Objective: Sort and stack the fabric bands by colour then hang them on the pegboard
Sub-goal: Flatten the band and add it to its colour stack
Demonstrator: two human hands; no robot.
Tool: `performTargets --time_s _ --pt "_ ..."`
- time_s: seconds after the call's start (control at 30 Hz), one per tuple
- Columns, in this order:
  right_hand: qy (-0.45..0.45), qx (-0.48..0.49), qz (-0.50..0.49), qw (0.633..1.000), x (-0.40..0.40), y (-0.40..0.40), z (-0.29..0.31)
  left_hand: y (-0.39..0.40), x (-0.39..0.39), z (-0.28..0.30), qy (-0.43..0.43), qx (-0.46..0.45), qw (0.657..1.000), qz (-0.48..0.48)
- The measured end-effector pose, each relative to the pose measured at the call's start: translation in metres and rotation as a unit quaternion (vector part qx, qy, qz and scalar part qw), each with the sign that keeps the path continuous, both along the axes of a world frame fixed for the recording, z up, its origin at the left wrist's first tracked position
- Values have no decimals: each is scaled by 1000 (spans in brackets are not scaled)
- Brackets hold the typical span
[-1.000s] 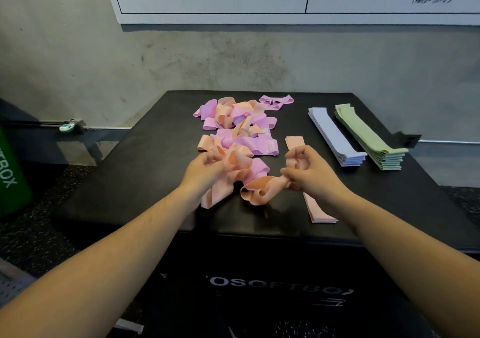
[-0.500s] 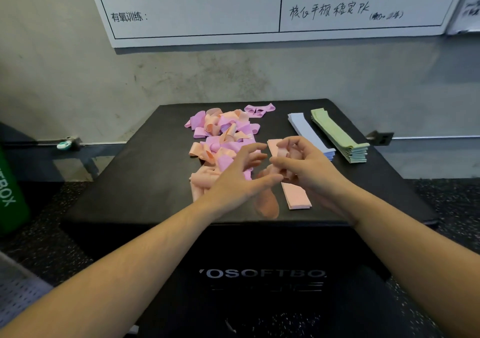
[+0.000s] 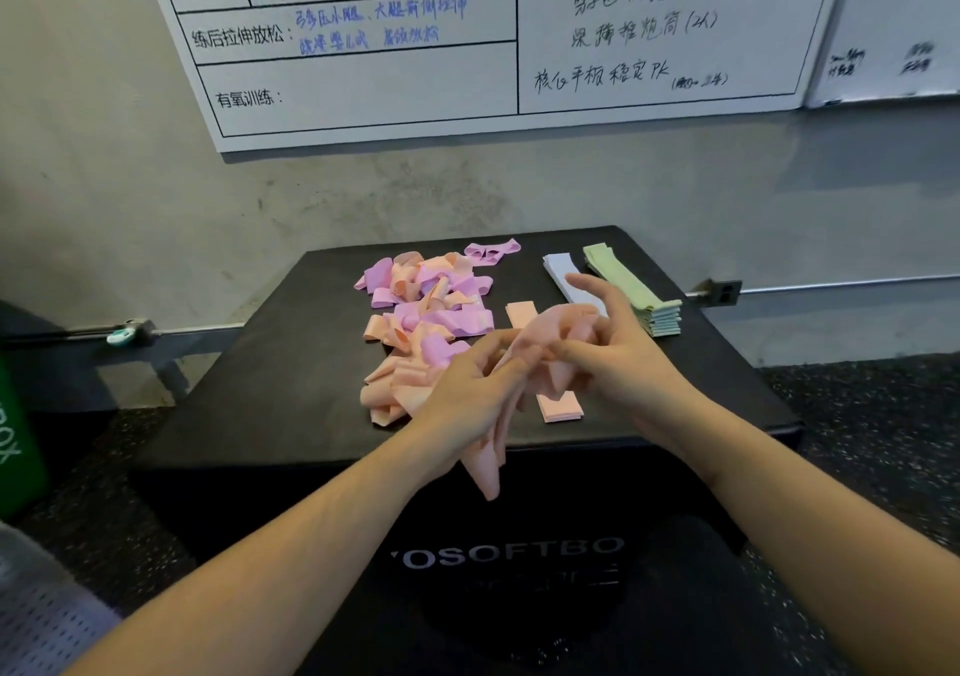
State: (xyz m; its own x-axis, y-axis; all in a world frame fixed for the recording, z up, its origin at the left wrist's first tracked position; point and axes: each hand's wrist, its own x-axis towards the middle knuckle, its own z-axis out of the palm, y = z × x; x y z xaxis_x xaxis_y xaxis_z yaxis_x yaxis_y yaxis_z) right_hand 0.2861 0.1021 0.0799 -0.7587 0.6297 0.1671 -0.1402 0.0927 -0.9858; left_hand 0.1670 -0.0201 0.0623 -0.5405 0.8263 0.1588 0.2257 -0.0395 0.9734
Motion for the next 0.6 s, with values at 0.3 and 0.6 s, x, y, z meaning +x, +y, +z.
performTargets --time_s 0.3,0.6 --pt "22 -168 -43 985 39 -10 -12 -15 23 7 -107 -5 994 4" --pt "36 -202 -13 979 56 -28 -9 -26 29 12 -201 15 980 1"
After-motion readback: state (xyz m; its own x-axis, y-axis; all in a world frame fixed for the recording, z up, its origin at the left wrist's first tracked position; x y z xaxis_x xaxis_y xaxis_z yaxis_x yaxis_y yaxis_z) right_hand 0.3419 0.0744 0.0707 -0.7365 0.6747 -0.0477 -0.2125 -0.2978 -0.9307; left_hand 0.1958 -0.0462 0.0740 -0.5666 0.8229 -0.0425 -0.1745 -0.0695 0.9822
